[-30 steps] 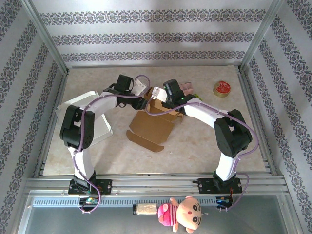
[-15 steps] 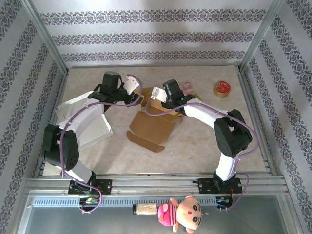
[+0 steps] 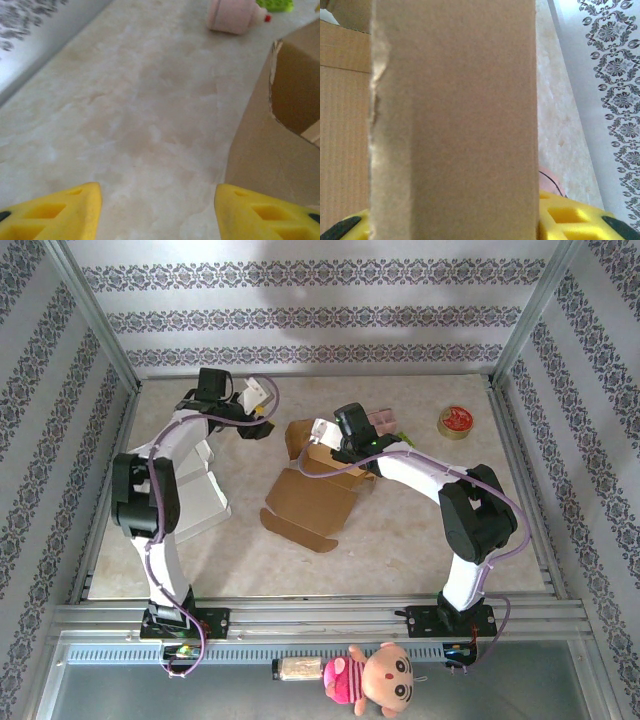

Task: Fold the paper box

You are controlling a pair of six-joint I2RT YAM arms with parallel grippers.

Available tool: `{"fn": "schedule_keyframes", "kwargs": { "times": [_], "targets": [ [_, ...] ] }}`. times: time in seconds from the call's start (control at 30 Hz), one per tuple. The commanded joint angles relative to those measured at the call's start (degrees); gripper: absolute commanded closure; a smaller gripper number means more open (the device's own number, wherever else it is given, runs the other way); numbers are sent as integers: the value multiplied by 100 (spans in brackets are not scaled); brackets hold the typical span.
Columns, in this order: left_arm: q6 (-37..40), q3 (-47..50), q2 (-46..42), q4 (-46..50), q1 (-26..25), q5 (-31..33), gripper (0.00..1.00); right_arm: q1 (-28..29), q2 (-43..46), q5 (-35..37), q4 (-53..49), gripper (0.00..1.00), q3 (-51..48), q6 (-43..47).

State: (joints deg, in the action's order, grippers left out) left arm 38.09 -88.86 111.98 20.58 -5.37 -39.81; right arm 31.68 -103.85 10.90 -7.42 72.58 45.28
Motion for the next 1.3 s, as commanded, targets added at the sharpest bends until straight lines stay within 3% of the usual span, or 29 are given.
{"fn": "schedule_keyframes", "kwargs": {
  "times": [0.0,0.13,0.17,0.23,0.43,0.7,0.87,1.1,1.27],
  "targets": [
    [641,-485,272,899,-94,-650,32,101,82,-183,-325,57,-121,-13],
    [727,-821,606,1226,-200,-966,19,114,93,-169,-357,57,-138,-3],
    [742,-863,667,1229,-243,-995,12,119,91,-161,-362,57,-138,1],
    [808,-942,767,1229,-347,-972,10,119,104,-164,-371,57,-130,-10],
    [785,-1357,1118,1413,-588,-1061,18,126,102,-140,-376,57,-112,-2],
    [316,-1220,1133,1442,-710,-1258,27,136,25,-128,-356,57,-68,-102],
    [-525,-890,1127,796,-819,-1121,34,144,14,-174,-327,57,-68,-167],
    [-1053,-340,1010,-117,-1044,-742,36,143,48,-154,-334,57,-103,-142],
    [-1350,-318,1050,-356,-1094,-470,49,145,66,-175,-322,57,-103,-158]
  ]
}}
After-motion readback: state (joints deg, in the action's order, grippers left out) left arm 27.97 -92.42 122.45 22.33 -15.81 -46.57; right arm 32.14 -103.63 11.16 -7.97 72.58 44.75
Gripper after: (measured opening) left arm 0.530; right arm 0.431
